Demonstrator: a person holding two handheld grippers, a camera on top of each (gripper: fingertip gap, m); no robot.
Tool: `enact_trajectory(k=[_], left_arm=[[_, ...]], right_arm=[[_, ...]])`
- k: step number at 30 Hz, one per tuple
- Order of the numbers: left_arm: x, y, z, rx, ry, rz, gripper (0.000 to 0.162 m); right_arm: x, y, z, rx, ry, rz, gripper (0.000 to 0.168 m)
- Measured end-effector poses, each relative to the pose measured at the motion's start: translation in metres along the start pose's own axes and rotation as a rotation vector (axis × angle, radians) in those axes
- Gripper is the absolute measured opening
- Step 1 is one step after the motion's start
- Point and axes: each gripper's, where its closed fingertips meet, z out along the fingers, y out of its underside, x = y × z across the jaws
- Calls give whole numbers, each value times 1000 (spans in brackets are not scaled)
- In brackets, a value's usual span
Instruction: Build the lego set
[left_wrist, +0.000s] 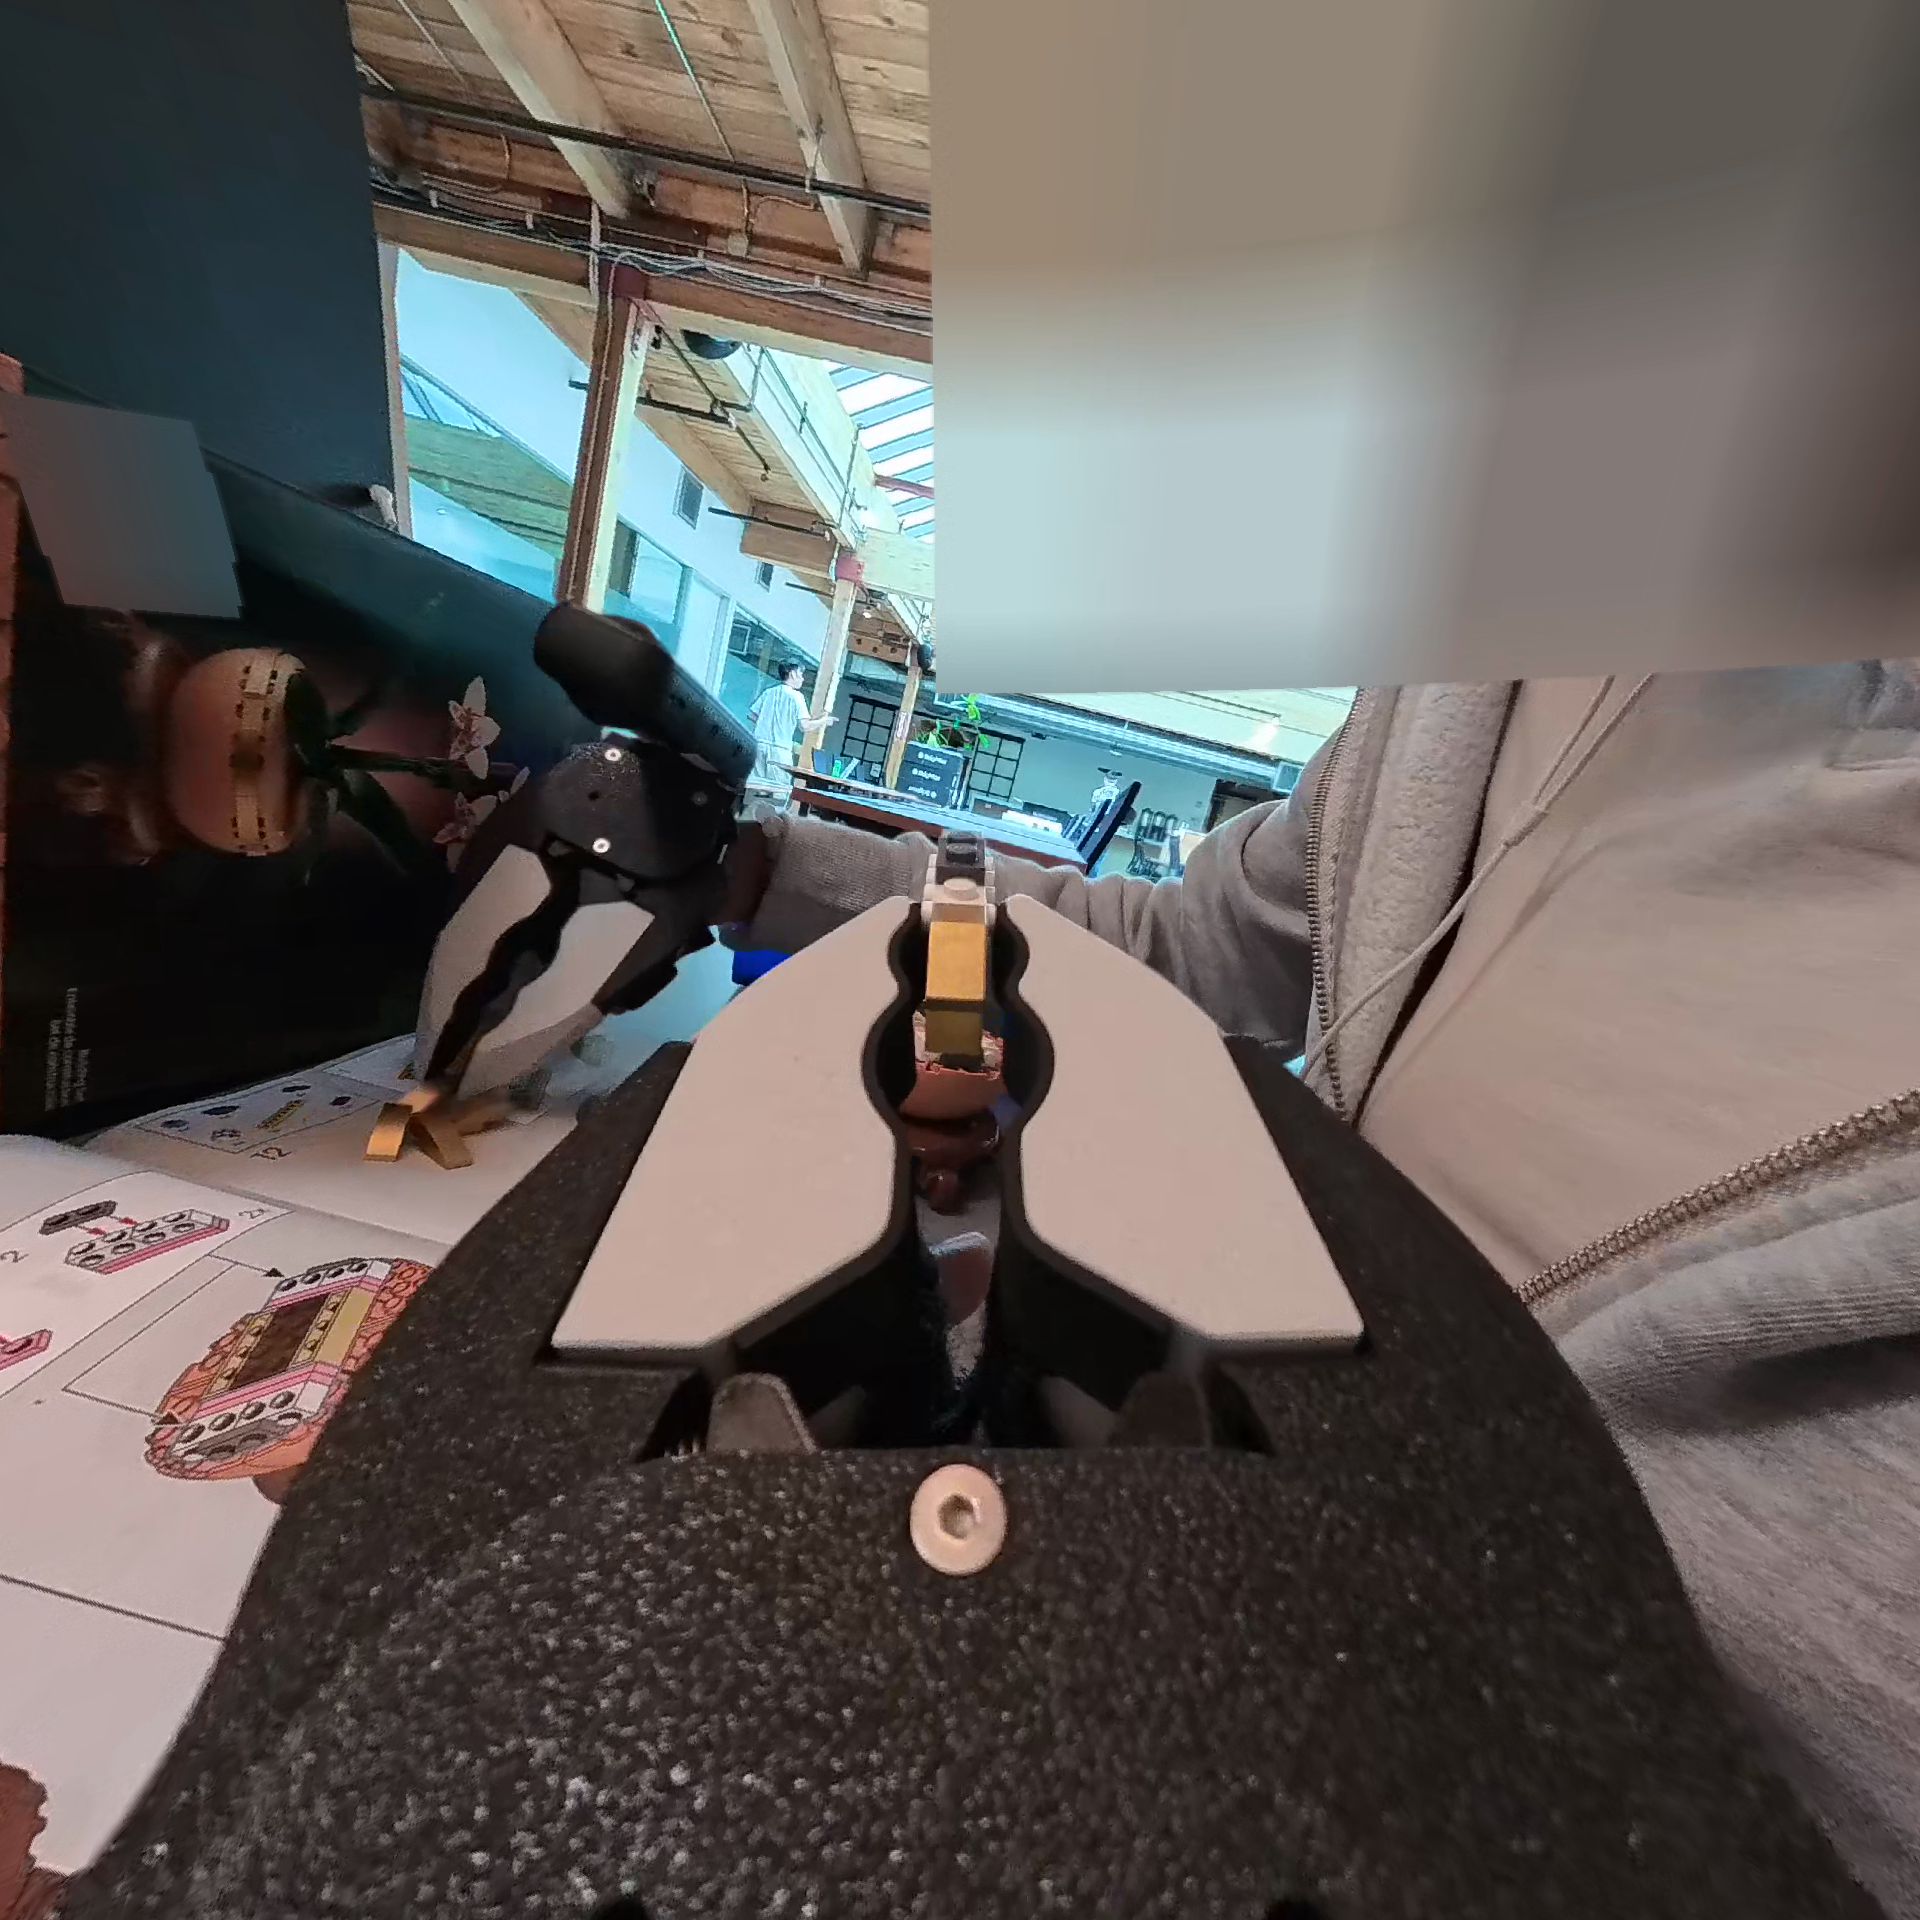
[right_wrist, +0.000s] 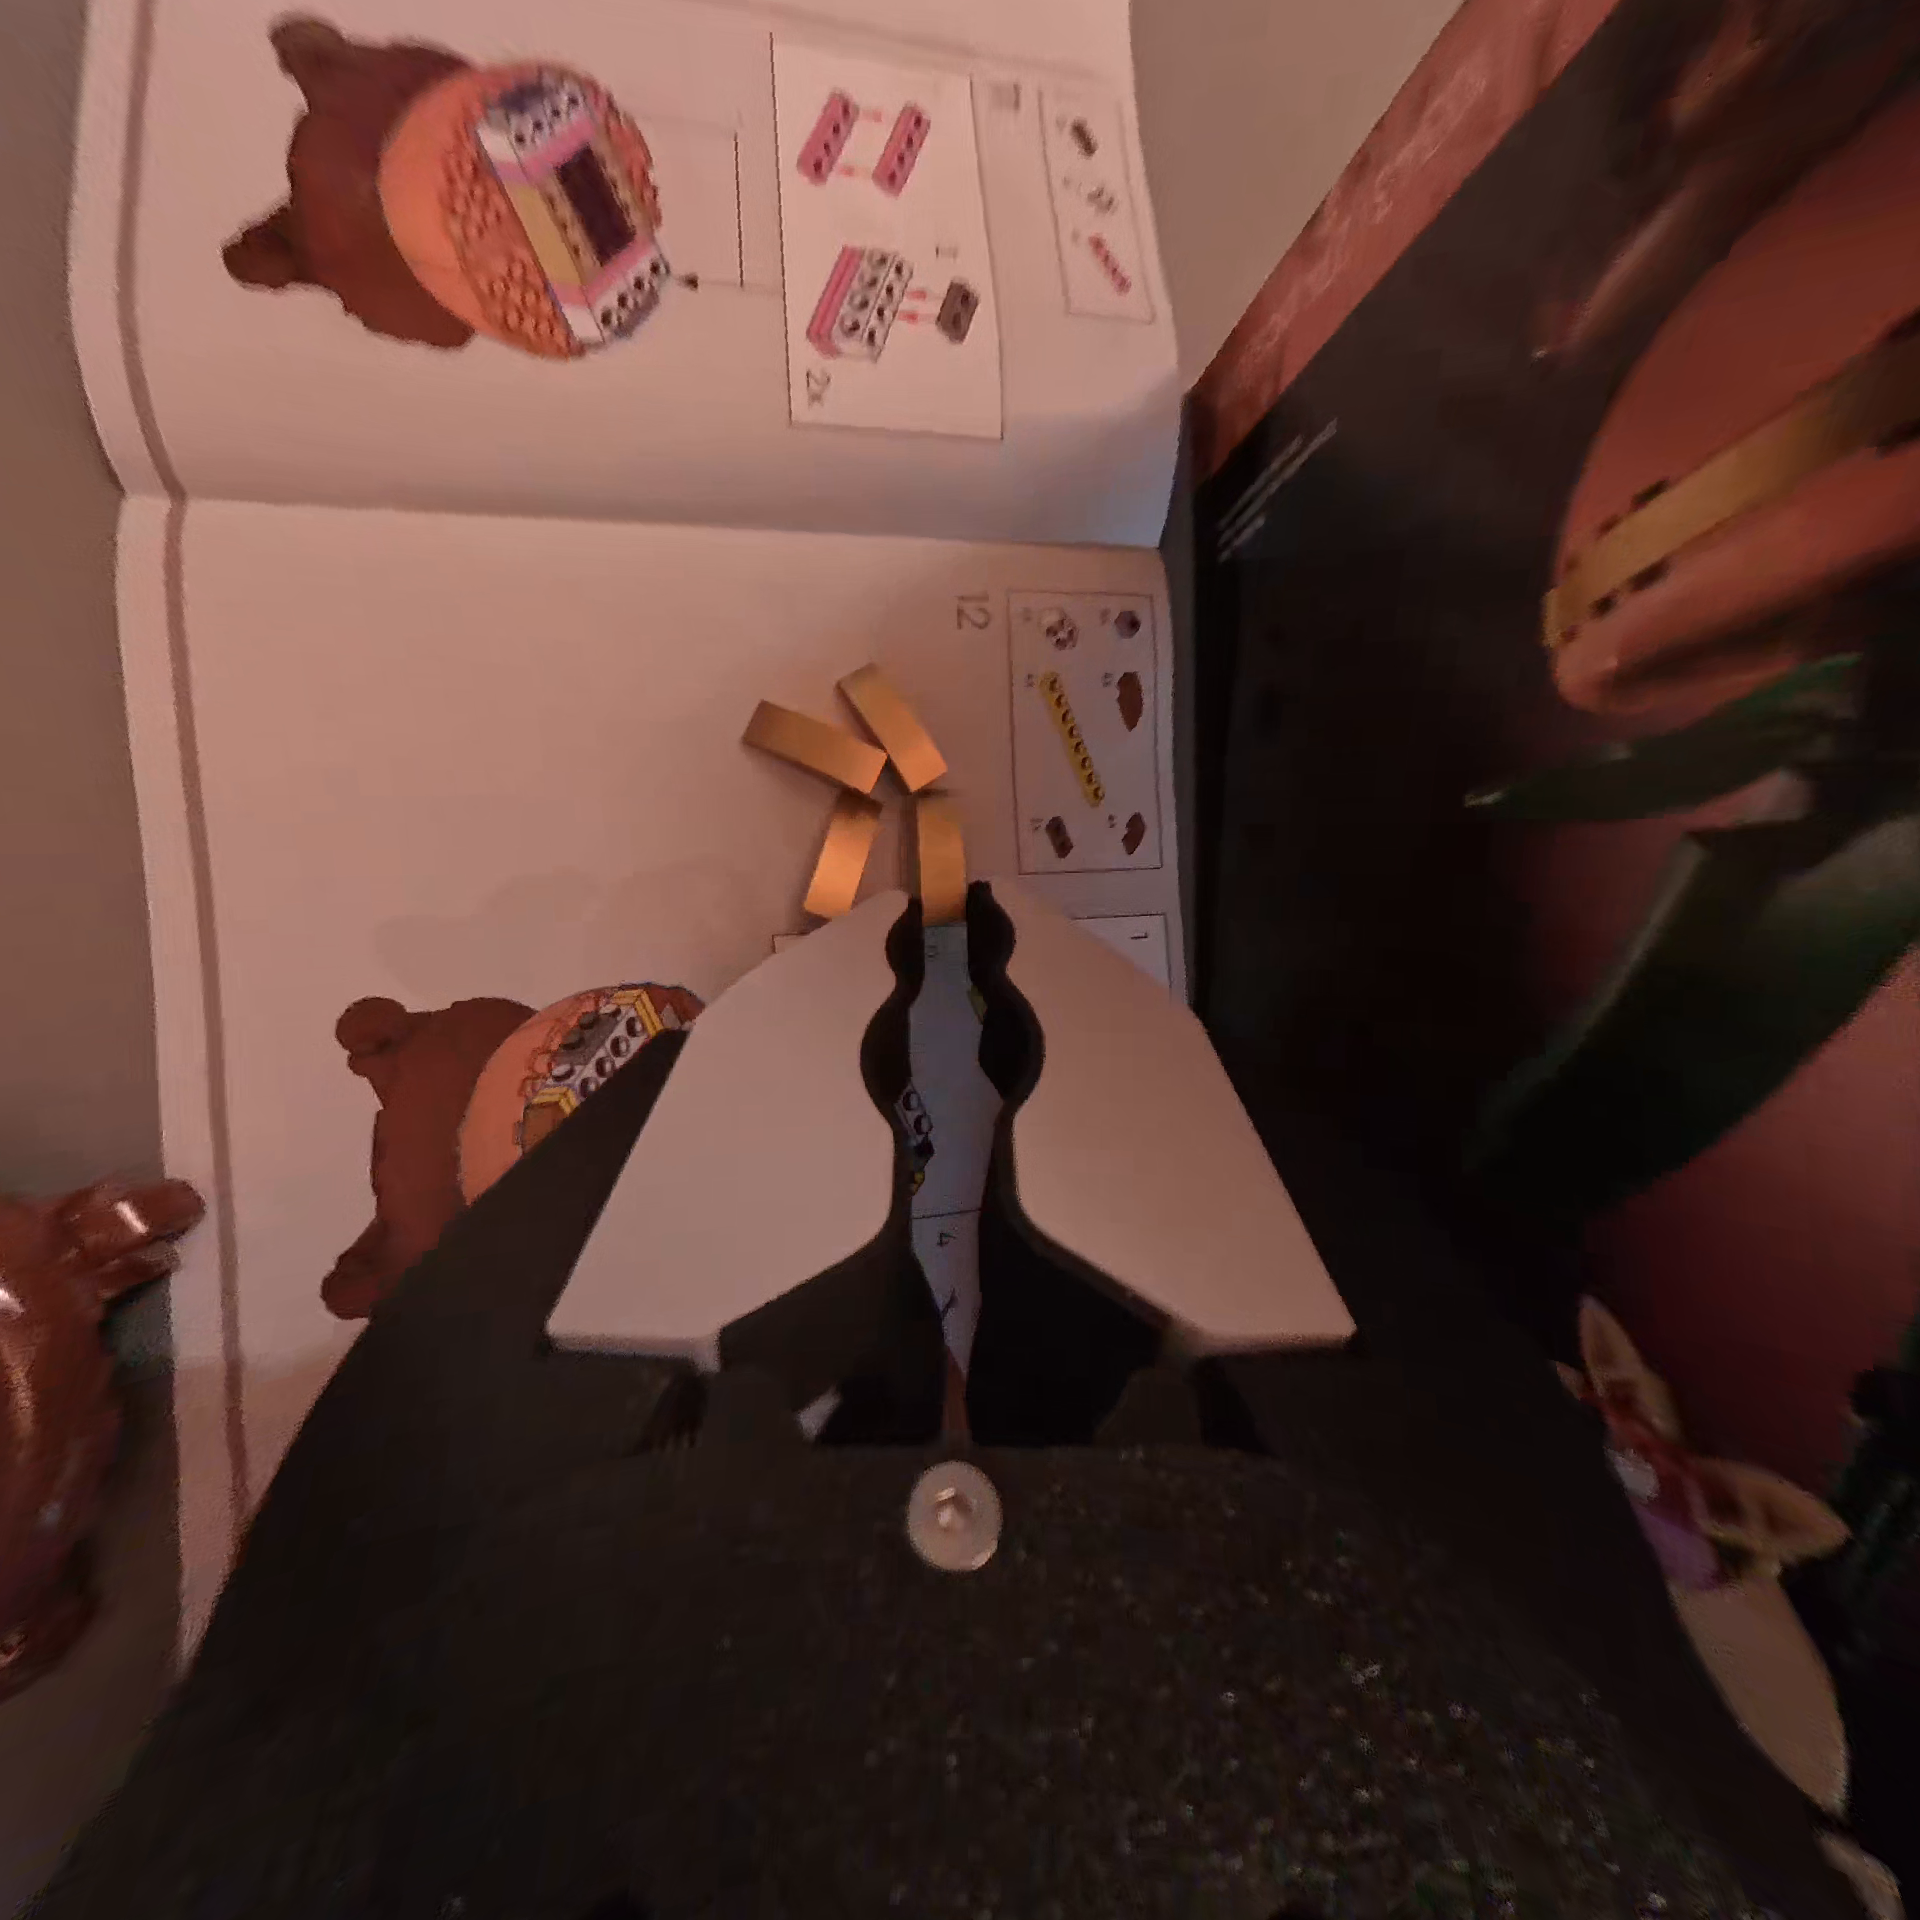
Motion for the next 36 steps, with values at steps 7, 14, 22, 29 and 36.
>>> enact_trajectory(k=[7, 14, 22, 29, 36], left_arm=[[-9, -4, -3, 33, -44, -69, 11], [-11, -2, -3, 25, -48, -156, 11], [5, 9, 1, -43, 22, -187, 11], [9, 18, 1, -140, 20, -125, 11], [20, 24, -1, -196, 100, -194, 11]], right_arm=[[-14, -62, -77, 414, -87, 405, 8], [-76, -119, -152, 731, -125, 533, 8], [-149, -147, -122, 754, -81, 610, 7], [-157, -149, -105, 661, -14, 618, 8], [-159, -159, -89, 598, -52, 622, 8]])
